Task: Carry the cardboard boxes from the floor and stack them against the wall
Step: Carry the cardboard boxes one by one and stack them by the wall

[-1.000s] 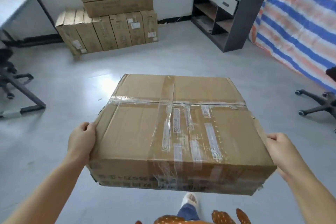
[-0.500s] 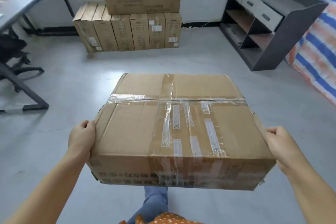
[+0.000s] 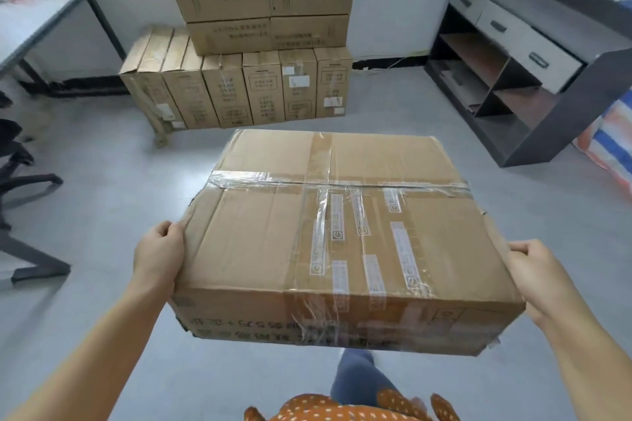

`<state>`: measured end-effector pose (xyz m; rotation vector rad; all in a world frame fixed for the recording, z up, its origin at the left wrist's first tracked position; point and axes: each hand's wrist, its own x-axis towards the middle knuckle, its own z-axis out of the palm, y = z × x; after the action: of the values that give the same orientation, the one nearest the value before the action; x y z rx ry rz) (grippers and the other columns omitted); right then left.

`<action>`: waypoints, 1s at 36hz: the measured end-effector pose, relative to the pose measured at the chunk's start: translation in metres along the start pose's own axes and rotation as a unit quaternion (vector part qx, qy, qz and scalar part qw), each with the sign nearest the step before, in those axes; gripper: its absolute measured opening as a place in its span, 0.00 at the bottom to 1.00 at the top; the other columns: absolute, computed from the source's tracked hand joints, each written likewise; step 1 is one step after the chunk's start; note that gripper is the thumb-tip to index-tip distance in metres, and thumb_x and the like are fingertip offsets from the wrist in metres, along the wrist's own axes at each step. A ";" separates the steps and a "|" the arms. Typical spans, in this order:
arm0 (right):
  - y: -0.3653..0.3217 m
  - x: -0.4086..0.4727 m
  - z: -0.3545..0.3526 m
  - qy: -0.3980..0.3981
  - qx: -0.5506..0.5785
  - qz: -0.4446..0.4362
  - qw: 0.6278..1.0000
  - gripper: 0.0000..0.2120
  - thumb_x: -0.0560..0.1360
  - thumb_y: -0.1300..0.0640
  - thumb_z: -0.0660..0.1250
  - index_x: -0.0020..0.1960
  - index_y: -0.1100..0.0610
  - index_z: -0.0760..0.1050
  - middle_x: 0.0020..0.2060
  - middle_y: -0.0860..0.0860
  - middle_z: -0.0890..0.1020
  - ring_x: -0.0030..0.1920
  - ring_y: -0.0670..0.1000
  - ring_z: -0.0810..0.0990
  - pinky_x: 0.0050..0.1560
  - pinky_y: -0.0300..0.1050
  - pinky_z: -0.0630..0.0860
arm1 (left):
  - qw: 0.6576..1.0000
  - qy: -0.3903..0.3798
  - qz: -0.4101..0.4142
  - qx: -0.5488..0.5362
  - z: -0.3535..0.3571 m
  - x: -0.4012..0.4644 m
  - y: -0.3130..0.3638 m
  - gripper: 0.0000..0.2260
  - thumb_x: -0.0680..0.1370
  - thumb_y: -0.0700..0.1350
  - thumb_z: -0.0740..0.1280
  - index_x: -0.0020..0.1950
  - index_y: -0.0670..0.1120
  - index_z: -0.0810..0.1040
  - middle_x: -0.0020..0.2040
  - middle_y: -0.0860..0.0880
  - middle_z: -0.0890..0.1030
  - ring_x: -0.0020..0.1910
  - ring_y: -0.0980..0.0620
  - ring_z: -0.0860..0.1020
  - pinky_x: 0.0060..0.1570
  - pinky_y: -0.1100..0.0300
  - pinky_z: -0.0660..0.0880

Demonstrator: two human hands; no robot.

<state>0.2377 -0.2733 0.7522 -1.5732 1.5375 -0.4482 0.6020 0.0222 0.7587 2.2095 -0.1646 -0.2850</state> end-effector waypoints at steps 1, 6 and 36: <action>-0.009 0.018 0.007 0.005 -0.007 0.000 1.000 0.12 0.79 0.57 0.62 0.44 0.65 0.78 0.38 0.58 0.81 0.37 0.56 0.75 0.35 0.46 0.67 | 1.000 0.003 -0.002 0.001 0.007 0.015 0.008 0.15 0.80 0.43 0.58 0.34 0.39 0.66 0.32 0.44 0.65 0.33 0.47 0.61 0.31 0.52 0.57; -0.064 0.114 0.044 0.005 0.007 -0.010 1.000 0.16 0.78 0.47 0.63 0.50 0.62 0.76 0.48 0.58 0.81 0.48 0.60 0.78 0.41 0.47 0.71 | 1.000 0.023 -0.002 0.006 0.050 0.098 0.048 0.15 0.79 0.40 0.57 0.32 0.43 0.61 0.31 0.45 0.62 0.32 0.47 0.59 0.31 0.52 0.55; -0.471 0.599 0.229 -0.060 0.030 -0.111 0.992 0.34 0.72 0.32 0.61 0.53 0.65 0.76 0.47 0.63 0.81 0.44 0.63 0.80 0.35 0.45 0.72 | 0.994 0.104 0.008 -0.043 0.245 0.610 0.305 0.15 0.81 0.43 0.57 0.45 0.31 0.73 0.45 0.32 0.76 0.40 0.45 0.69 0.35 0.53 0.60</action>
<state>0.8095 -0.8240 0.8019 -1.7016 1.2532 -0.5087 1.1211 -0.4828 0.7676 2.1358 -0.0558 -0.0512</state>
